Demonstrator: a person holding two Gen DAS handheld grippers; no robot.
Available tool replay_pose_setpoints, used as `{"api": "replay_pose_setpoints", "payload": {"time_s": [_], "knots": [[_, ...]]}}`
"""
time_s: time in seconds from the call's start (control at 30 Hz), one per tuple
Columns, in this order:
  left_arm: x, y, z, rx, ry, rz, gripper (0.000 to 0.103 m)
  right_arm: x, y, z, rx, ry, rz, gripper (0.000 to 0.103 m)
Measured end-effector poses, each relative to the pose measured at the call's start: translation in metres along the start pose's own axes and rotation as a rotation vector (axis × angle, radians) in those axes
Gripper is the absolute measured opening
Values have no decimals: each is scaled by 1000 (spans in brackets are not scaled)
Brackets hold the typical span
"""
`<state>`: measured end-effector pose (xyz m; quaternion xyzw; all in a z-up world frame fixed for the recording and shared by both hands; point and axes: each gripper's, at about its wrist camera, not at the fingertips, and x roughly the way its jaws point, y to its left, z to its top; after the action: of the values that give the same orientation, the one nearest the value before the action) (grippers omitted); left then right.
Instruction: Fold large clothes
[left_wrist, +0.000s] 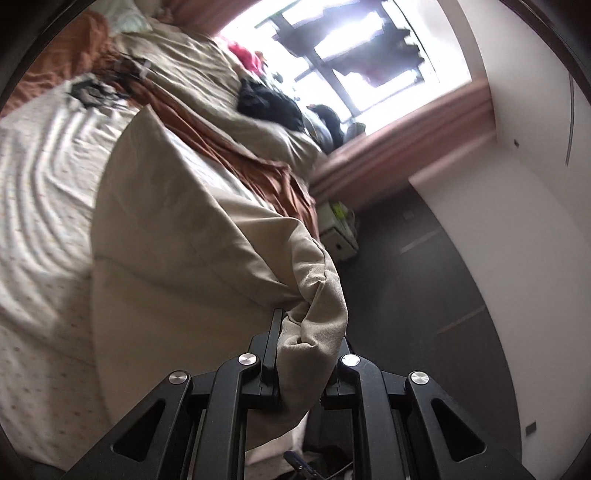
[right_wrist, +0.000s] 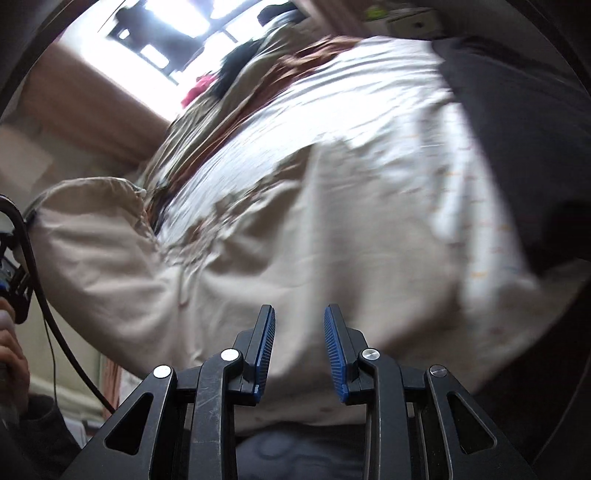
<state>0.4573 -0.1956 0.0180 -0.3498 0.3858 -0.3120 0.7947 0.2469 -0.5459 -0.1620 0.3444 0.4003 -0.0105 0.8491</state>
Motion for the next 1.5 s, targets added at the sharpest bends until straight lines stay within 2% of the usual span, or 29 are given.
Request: {"api": "replay_pose_setpoints", "payload": {"time_s": [0.17, 0.33, 0.57, 0.63, 0.67, 0.7, 0.73, 0.77, 0.8, 0.87, 1.0, 1.17, 1.4, 1.43, 1.47, 1.5], "knots": [[59, -27, -20, 17, 85, 10, 14, -29, -62, 2, 116, -41, -34, 29], [128, -43, -54, 23, 217, 19, 14, -50, -103, -2, 183, -64, -63, 29], [179, -60, -120, 117, 354, 62, 15, -57, -121, -6, 213, -69, -71, 29], [190, -58, -138, 150, 433, 91, 24, -54, -120, -4, 204, -62, -57, 29], [194, -56, -144, 155, 469, 91, 36, -51, -118, -2, 198, -55, -47, 29], [196, -52, -150, 155, 501, 73, 46, -48, -115, -2, 192, -48, -33, 30], [194, -47, -152, 149, 513, 35, 49, -48, -112, -5, 187, -43, -22, 36], [192, -45, -151, 150, 516, 15, 56, -46, -109, -5, 181, -39, -11, 47], [187, -41, -150, 164, 514, 10, 65, -44, -105, -5, 173, -38, -2, 50], [177, -35, -147, 181, 493, 26, 73, -40, -97, -5, 152, -38, 17, 52], [152, -20, -138, 167, 432, 75, 74, -23, -86, -4, 152, -16, 56, 52], [114, 27, -106, 131, 346, 177, 74, 1, -73, -4, 153, 18, 84, 52], [56, 103, -89, 71, 258, 351, 74, 33, -57, 4, 125, 51, 108, 52], [50, 113, -89, 59, 253, 370, 74, 38, -58, 6, 132, 55, 119, 50], [44, 125, -90, 45, 248, 392, 74, 40, -57, 8, 125, 38, 116, 33], [41, 133, -92, 33, 245, 404, 74, 39, -57, 9, 114, 21, 115, 21]]}}
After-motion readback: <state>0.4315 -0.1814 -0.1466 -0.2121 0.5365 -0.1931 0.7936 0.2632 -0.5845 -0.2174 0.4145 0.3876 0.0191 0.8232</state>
